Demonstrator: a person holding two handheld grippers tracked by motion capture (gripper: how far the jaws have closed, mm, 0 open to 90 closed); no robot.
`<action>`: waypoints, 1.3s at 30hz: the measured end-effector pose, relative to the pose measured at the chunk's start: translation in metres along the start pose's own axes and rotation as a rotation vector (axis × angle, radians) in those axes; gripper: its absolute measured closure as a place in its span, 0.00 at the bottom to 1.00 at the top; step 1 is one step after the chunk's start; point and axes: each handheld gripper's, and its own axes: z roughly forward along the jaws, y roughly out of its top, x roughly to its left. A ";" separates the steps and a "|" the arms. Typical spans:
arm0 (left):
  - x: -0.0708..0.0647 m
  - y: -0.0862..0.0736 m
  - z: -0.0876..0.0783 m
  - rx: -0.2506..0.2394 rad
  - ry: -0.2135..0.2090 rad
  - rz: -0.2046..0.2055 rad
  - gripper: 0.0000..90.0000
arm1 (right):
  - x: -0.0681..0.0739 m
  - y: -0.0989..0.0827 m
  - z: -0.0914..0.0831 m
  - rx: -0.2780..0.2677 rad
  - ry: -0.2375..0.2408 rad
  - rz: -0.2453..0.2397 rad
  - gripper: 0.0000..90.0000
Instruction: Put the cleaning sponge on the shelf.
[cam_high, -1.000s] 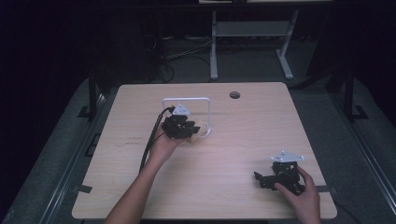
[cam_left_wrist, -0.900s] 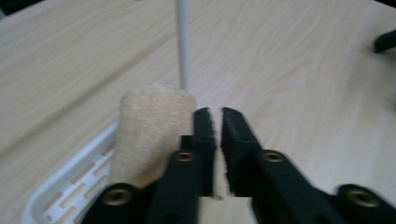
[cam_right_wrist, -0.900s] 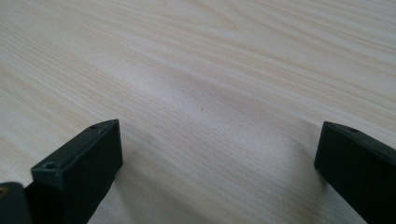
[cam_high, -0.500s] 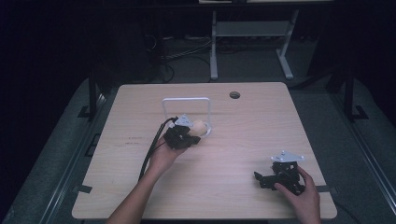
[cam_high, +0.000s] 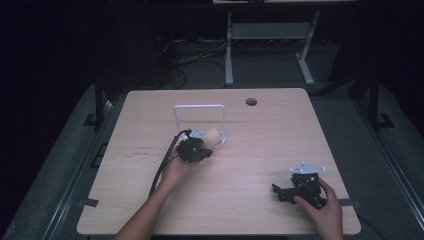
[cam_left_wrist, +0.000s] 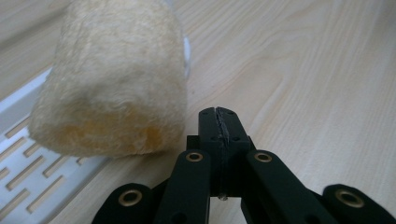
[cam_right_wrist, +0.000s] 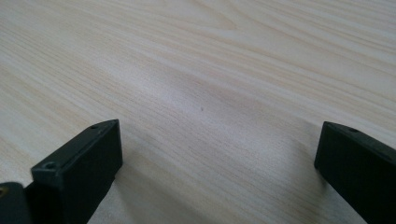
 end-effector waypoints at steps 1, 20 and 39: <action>0.001 0.000 0.000 0.002 0.006 0.003 1.00 | 0.000 0.000 0.000 0.000 0.000 0.000 0.01; 0.020 -0.008 -0.012 -0.008 0.067 -0.037 1.00 | 0.000 0.000 0.000 0.000 0.000 0.000 0.01; 0.039 -0.017 -0.022 -0.013 0.123 -0.086 1.00 | 0.000 0.000 0.000 0.000 0.000 0.000 0.01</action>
